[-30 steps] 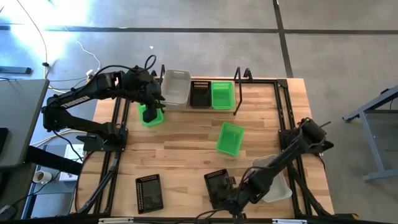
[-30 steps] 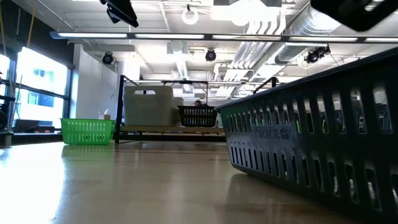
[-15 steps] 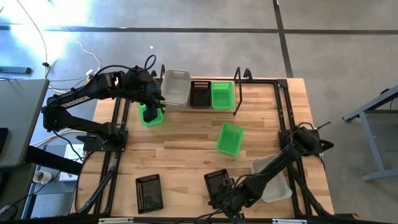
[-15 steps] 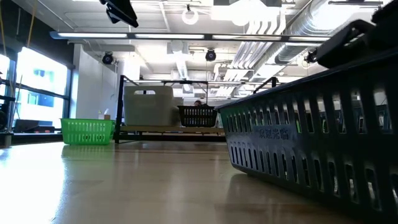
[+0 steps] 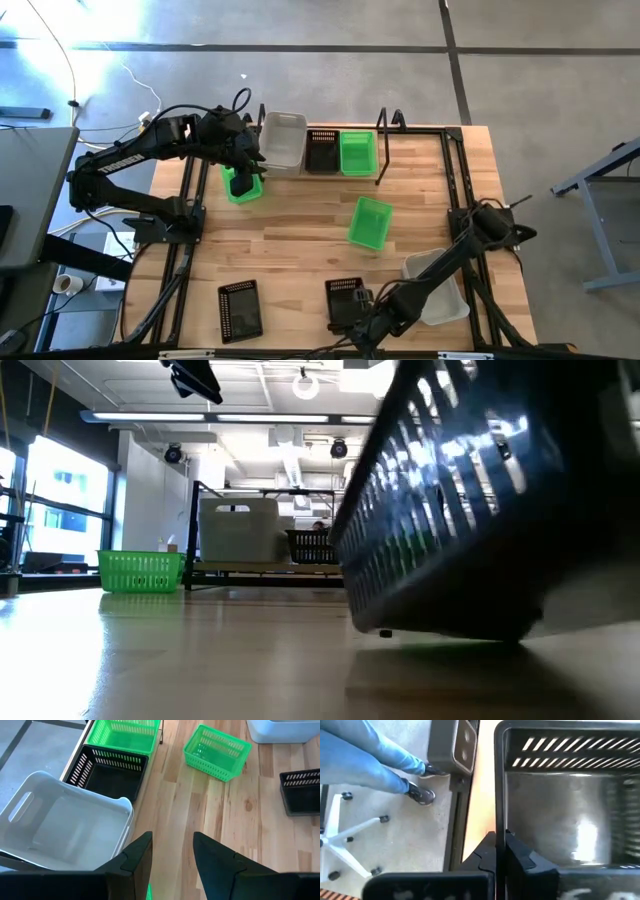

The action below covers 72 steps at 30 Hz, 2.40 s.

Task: Stack baskets on shelf by color
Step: Stack the right black bin on the black bin on the shelf

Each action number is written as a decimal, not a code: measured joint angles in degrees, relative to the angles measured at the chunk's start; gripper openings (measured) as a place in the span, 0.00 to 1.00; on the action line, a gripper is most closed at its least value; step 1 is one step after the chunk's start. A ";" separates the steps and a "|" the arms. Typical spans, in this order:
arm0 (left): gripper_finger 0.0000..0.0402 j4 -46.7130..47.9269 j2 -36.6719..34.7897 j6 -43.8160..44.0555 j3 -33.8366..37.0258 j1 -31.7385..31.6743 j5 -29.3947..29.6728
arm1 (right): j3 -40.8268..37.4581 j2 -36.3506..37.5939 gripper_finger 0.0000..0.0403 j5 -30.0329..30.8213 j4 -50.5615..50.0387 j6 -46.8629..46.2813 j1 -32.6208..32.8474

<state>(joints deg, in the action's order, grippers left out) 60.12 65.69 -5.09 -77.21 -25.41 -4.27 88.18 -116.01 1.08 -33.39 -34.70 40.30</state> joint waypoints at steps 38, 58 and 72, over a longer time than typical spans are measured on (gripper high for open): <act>0.33 0.80 0.00 -10.57 0.00 -0.02 11.19 | 22.45 0.02 0.00 18.47 -27.13 30.00 -29.47; 0.33 0.87 0.00 -10.58 0.00 -0.07 13.53 | 8.66 13.06 0.00 22.47 -26.77 38.84 -39.55; 0.33 -0.31 0.00 -6.02 0.00 -0.07 17.62 | 2.80 14.98 0.00 16.60 -11.60 54.98 -49.82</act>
<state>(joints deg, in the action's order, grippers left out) 59.81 65.69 -11.11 -77.21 -25.47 13.35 90.98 -101.03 17.68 -44.99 20.28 -9.52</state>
